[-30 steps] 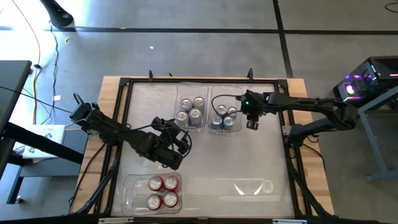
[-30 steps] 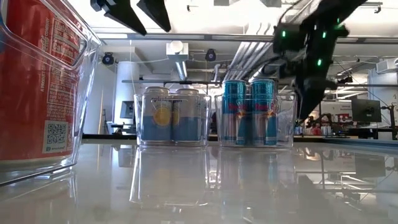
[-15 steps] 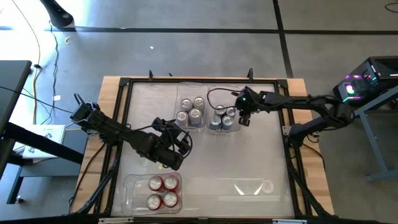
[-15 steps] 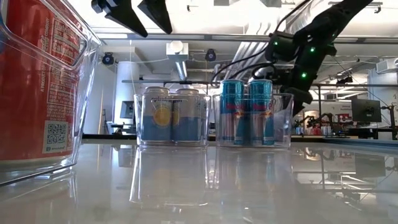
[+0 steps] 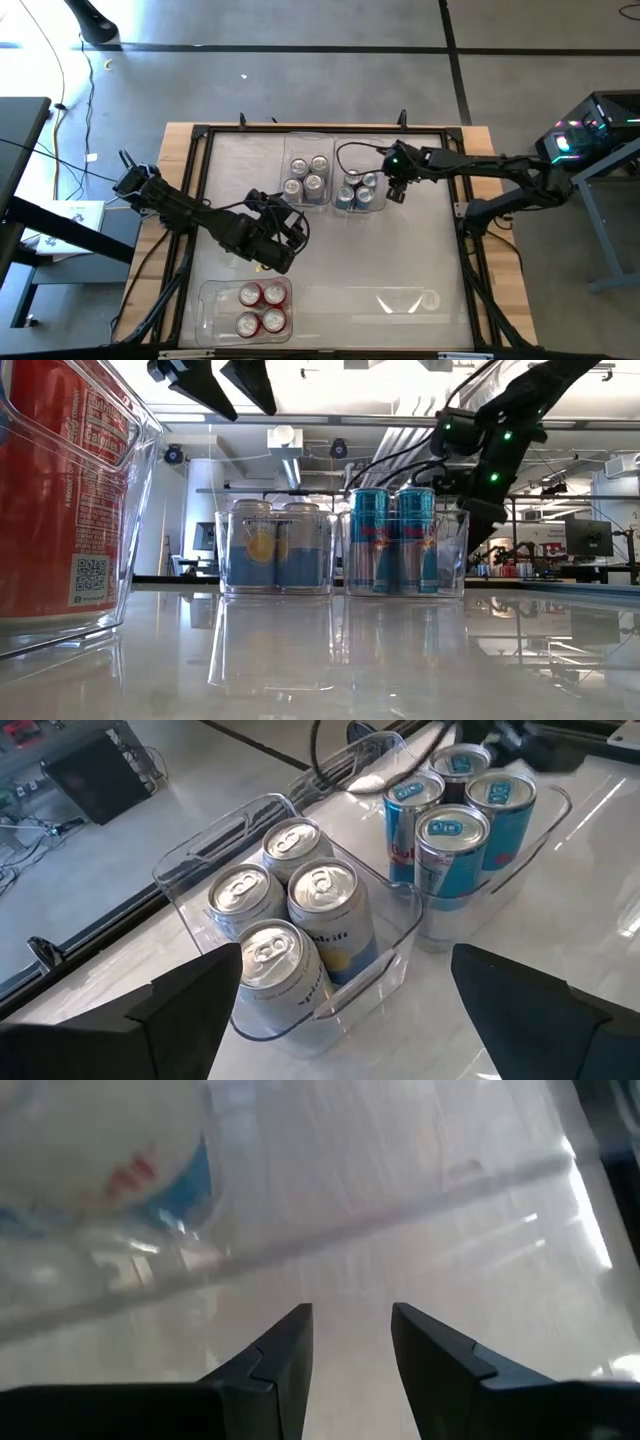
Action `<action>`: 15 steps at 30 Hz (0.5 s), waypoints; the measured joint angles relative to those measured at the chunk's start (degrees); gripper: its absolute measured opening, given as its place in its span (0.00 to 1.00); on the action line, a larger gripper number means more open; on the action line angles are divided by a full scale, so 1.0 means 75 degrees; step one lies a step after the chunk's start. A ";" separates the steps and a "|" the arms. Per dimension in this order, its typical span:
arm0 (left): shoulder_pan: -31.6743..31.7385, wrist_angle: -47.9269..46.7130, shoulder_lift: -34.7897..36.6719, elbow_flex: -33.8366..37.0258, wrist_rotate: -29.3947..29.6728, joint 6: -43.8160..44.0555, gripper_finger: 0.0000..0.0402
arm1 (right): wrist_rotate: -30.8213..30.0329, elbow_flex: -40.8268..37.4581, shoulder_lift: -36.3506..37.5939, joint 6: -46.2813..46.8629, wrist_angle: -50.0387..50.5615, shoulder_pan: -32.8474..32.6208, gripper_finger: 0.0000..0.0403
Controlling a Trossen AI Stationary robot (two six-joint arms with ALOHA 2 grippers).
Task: Sort soda cans
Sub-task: Move the bottom transparent bin to the top right of the table
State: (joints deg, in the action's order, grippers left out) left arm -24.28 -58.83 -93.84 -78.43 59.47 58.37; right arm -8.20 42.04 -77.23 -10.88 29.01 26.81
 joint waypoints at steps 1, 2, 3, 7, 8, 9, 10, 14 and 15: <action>-0.0002 -0.0001 0.0000 0.0000 -0.0047 -0.0004 0.89 | -0.0029 0.0000 0.0143 0.0081 0.0181 0.0000 0.33; -0.0004 -0.0008 0.0000 0.0003 -0.0093 -0.0006 0.89 | -0.0044 0.0000 0.0297 0.0158 0.0418 0.0001 0.33; -0.0031 -0.0038 0.0000 0.0003 -0.0164 -0.0024 0.89 | -0.0045 0.0000 0.0457 0.0283 0.0653 0.0003 0.33; -0.0355 -0.0288 0.0029 0.0003 -0.1178 -0.1000 0.89 | -0.0042 0.0000 0.1305 0.0883 0.1455 -0.0039 0.33; -0.0489 -0.0392 0.0029 0.0003 -0.1599 -0.1328 0.89 | -0.0032 0.0000 0.1530 0.1046 0.1592 -0.0094 0.33; -0.0635 -0.0533 0.0029 0.0003 -0.2108 -0.1616 0.89 | -0.0007 0.0000 0.1758 0.1199 0.1708 -0.0180 0.33; -0.0786 -0.0734 0.0029 0.0003 -0.2656 -0.1753 0.89 | 0.0045 0.0000 0.1996 0.1347 0.1804 -0.0308 0.33; -0.1537 -0.2277 0.0029 0.0003 -0.4646 -0.0585 0.89 | 0.0293 -0.0035 0.2910 0.2069 0.1821 -0.1023 0.33; -0.1753 -0.2795 0.0029 0.0003 -0.4952 0.0001 0.89 | 0.0297 -0.0079 0.3123 0.2254 0.1721 -0.1253 0.33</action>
State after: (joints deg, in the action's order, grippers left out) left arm -37.43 -79.79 -93.62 -78.41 22.32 58.38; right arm -5.98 41.45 -53.81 6.03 41.92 17.41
